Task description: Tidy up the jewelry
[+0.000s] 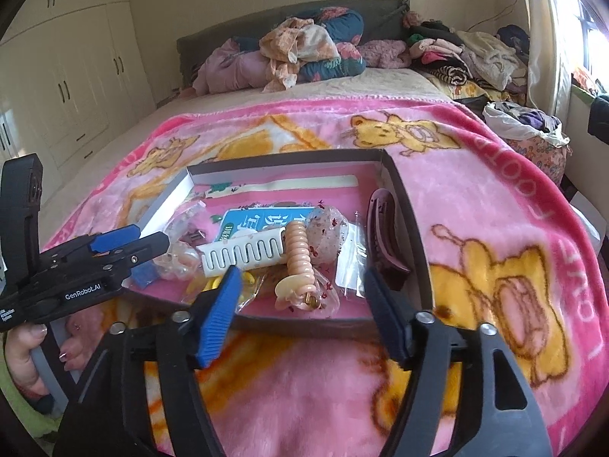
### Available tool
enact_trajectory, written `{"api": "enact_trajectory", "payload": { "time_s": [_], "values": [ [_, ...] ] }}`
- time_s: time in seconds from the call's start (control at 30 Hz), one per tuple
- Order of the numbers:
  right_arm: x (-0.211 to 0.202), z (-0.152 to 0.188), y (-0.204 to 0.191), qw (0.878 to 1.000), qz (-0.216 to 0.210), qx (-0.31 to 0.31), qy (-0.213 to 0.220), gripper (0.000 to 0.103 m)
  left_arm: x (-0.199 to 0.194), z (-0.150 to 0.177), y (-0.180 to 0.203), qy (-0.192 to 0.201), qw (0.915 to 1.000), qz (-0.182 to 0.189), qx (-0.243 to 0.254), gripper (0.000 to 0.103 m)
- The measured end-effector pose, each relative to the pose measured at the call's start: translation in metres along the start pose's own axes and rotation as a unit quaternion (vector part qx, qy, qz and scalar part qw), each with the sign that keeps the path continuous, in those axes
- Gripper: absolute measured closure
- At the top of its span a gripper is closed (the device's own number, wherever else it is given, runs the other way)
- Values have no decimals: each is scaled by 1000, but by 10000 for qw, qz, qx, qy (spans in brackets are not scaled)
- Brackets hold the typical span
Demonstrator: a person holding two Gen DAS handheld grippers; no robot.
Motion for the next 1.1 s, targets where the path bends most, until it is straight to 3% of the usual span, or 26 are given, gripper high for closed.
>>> {"api": "enact_trajectory", "payload": {
  "time_s": [0.23,0.3,0.63,0.77,1.1],
  "values": [
    [-27,5,4,9993,35,39,371,23,-19,3,13,175,9998,15,134,32],
    [-35,7,6,9987,57,43,504,15,-24,5,15,211,9996,13,160,28],
    [-70,24,6,9961,80,3,873,12,-51,17,33,493,9982,31,339,13],
    [-80,29,3,9950,128,-4,995,7,-60,23,37,564,9976,50,389,12],
    [-97,43,-3,9913,275,-20,1285,7,-75,37,38,748,9962,61,446,12]
  ]
}}
Point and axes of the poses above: each gripper's, at about its wrist camera, not at the fingertips, and x roughly the way its jaws point, y to its right, z to its underside, the point moved 7 cm from there along x, roughly the way its jaws point, and after that the axes turned 4 degrees about -x, right-handed, at the moved point
